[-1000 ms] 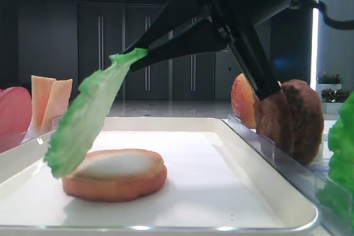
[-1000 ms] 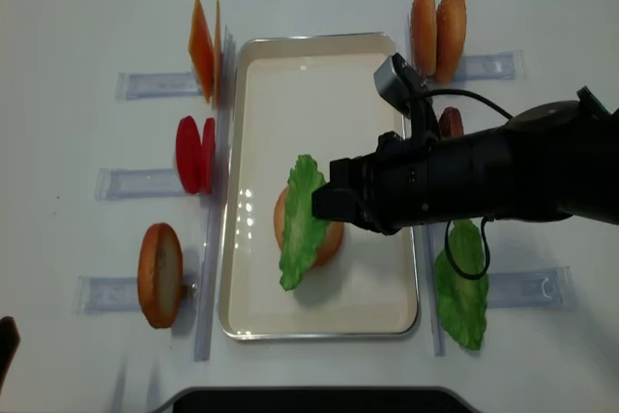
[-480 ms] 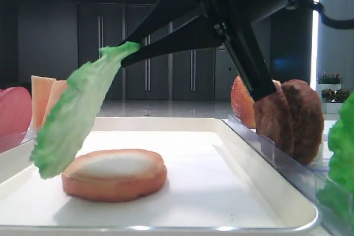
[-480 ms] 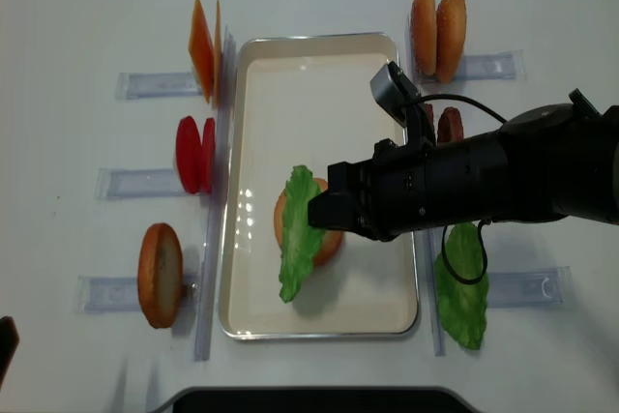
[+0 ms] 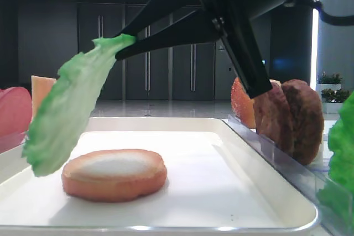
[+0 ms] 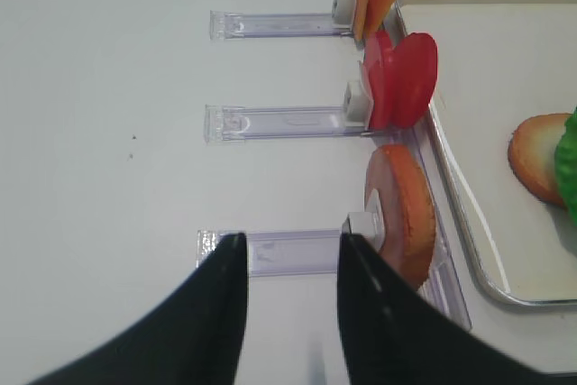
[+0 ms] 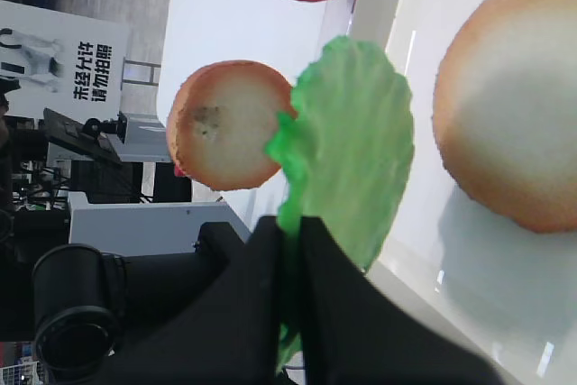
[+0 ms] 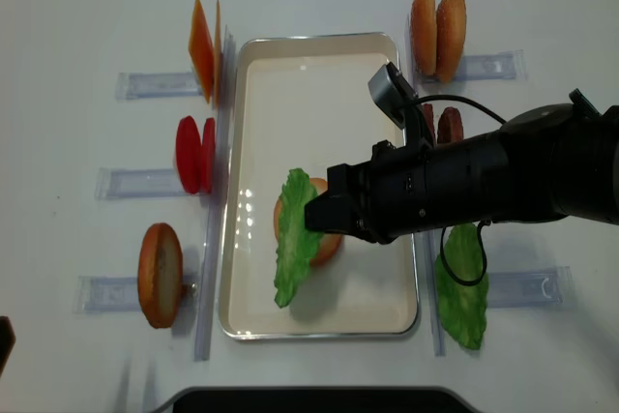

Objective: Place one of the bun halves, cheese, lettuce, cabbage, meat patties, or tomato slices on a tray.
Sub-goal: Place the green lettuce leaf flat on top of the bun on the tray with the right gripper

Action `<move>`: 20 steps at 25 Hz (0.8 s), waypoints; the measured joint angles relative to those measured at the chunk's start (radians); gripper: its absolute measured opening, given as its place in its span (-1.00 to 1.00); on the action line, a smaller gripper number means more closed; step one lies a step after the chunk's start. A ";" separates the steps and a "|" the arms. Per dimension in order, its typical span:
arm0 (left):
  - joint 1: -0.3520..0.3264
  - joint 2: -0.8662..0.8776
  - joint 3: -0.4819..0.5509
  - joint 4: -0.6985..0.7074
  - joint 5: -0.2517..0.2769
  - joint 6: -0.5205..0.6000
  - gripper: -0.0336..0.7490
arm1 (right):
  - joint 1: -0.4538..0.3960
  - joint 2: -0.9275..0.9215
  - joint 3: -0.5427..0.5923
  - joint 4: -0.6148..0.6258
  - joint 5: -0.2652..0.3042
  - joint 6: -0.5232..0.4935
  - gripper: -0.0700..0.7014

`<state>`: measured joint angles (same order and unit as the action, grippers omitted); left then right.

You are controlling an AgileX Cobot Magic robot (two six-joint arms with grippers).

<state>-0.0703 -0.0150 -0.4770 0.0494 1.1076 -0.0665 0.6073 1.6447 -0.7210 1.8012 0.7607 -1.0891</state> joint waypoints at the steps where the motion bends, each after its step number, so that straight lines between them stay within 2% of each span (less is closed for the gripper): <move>1: 0.000 0.000 0.000 0.000 0.000 0.000 -0.27 | 0.000 0.000 0.000 0.000 0.003 -0.002 -0.78; 14: 0.000 0.000 0.000 0.000 0.000 0.000 -0.50 | 0.000 0.007 -0.055 0.001 0.055 -0.030 -0.78; 20: 0.000 0.000 0.000 0.000 0.000 0.000 -0.66 | 0.000 0.090 -0.075 0.000 0.094 -0.036 -0.78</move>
<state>-0.0703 -0.0150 -0.4770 0.0494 1.1076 -0.0665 0.6073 1.7348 -0.7960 1.8012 0.8550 -1.1253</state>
